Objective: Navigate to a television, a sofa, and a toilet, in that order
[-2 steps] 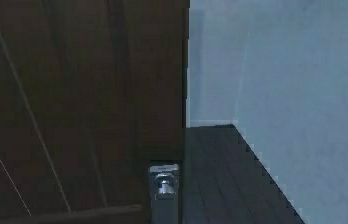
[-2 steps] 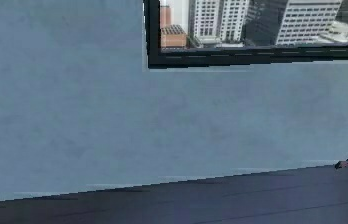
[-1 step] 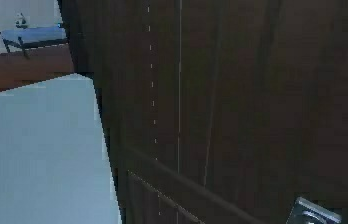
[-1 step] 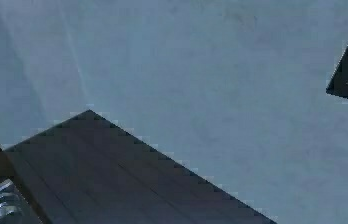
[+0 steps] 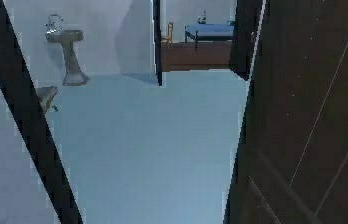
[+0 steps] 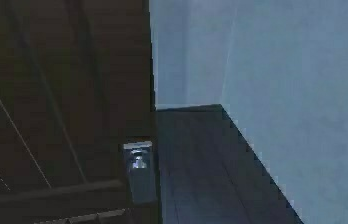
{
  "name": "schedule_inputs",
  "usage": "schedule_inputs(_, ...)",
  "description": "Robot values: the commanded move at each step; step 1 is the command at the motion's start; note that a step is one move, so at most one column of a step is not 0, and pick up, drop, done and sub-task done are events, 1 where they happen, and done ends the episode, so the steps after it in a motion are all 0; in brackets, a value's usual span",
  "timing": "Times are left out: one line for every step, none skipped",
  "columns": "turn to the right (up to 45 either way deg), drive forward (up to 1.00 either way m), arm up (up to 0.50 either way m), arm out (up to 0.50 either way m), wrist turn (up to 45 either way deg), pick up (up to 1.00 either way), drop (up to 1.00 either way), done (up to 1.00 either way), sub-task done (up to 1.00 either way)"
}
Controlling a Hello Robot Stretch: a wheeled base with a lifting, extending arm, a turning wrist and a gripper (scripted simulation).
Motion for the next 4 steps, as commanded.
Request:
schedule_inputs(0.0, 1.0, 0.0, 0.0, 0.0, 0.0, 0.0, 0.0, 0.0)
schedule_inputs(0.0, 0.05, 0.0, 0.0, 0.0, 0.0, 0.0, 0.0, 0.0)
schedule_inputs(45.0, 0.0, 0.0, 0.0, 0.0, 0.0, 0.0, 0.0, 0.0)
schedule_inputs(24.0, 0.0, 0.0, 0.0, 0.0, 0.0, 0.0, 0.0, 0.0)
